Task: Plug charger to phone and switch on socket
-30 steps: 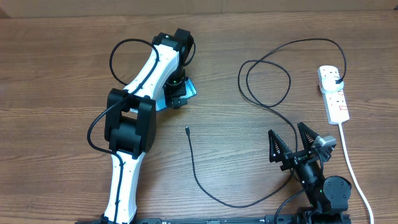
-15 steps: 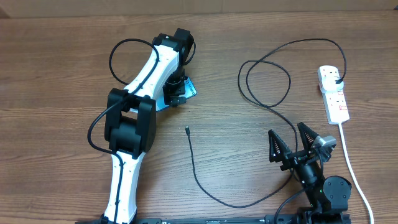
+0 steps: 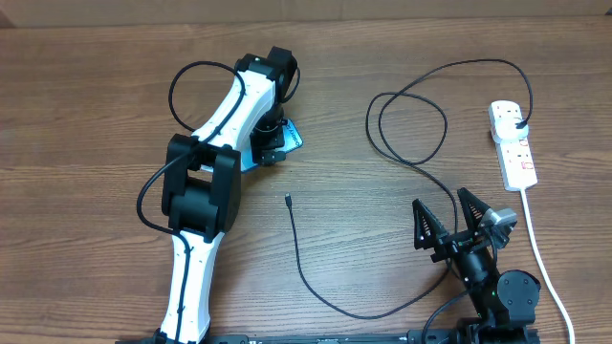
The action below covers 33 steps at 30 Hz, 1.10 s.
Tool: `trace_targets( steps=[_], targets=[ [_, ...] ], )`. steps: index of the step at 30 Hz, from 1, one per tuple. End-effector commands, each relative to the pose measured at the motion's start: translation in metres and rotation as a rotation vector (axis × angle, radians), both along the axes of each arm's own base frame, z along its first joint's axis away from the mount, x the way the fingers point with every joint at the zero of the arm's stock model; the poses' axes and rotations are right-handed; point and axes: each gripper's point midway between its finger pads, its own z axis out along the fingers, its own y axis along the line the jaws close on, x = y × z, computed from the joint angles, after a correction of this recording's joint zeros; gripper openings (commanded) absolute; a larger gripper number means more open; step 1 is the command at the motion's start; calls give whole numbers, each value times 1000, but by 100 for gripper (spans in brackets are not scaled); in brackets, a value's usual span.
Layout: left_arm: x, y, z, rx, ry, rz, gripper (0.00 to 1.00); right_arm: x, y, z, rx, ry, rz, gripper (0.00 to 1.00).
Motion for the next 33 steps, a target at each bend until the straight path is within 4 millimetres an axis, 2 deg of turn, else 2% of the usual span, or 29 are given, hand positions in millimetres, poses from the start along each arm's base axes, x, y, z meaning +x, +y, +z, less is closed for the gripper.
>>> trace_targets(
  steps=[1,8,13,19,28,33],
  targets=[
    [-10,9,-19,27,49,22,100,0,0,-2,1,-2,2,100],
    [-14,10,-26,27,61,21,100,0,0,-2,1,-2,2,100],
    [-14,10,-26,27,68,-28,94,0,0,-2,1,-2,2,100],
    [-13,14,-25,43,73,-116,80,0,0,-2,1,-2,1,100],
    [-12,17,-25,60,81,-218,73,0,0,-2,1,-2,2,100],
    [-5,24,-24,97,82,-387,67,0,0,-2,1,-2,2,100]
  ],
)
